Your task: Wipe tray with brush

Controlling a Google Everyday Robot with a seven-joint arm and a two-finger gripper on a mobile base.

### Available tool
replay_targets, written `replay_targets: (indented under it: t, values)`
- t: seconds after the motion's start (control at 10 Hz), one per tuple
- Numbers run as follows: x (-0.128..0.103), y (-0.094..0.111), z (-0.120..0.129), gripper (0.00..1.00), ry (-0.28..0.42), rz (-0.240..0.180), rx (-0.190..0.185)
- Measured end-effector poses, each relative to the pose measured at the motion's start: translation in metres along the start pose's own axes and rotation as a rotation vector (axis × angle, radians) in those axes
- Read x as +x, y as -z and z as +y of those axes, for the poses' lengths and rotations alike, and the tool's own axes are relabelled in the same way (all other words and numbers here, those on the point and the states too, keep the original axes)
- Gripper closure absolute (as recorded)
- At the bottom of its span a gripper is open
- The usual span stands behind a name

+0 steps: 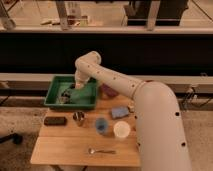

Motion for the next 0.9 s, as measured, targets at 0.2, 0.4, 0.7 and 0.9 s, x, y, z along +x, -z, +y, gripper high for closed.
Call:
replay_targets:
  t: [0.2,0.4,0.7,0.9]
  values:
    - [0.034,0.008,0.000,1.00,-0.048,0.041,0.019]
    - [0.055,0.011,0.002,1.00,-0.086,0.072,0.030]
    - [0.093,0.022,0.001,1.00,-0.142,0.135,0.065]
    - [0.108,0.033,-0.002,1.00,-0.172,0.168,0.098]
